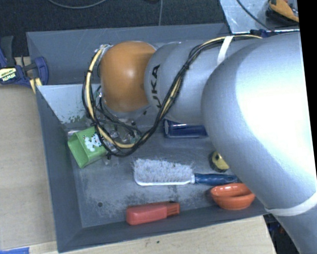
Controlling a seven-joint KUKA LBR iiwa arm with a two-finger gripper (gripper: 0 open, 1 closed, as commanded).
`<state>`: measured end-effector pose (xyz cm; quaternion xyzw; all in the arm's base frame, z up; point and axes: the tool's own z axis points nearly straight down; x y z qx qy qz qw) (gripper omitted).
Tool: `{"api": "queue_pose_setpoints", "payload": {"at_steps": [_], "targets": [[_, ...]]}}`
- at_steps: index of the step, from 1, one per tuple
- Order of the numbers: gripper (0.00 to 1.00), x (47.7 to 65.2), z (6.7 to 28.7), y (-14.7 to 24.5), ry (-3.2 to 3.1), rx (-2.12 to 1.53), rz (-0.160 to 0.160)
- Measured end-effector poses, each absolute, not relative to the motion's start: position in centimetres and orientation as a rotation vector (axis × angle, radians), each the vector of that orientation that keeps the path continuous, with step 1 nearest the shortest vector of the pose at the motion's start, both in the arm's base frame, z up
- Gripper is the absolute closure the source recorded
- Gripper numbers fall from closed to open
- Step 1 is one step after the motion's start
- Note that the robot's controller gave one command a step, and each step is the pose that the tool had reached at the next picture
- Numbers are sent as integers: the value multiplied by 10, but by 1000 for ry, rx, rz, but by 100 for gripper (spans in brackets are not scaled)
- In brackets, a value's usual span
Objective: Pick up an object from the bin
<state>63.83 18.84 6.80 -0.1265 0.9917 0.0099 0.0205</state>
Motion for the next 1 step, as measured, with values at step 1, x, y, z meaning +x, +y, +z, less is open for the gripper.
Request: {"api": "queue_pose_setpoints", "payload": {"at_steps": [1], "targets": [[100,638,68,188,3075,-392,31]]}}
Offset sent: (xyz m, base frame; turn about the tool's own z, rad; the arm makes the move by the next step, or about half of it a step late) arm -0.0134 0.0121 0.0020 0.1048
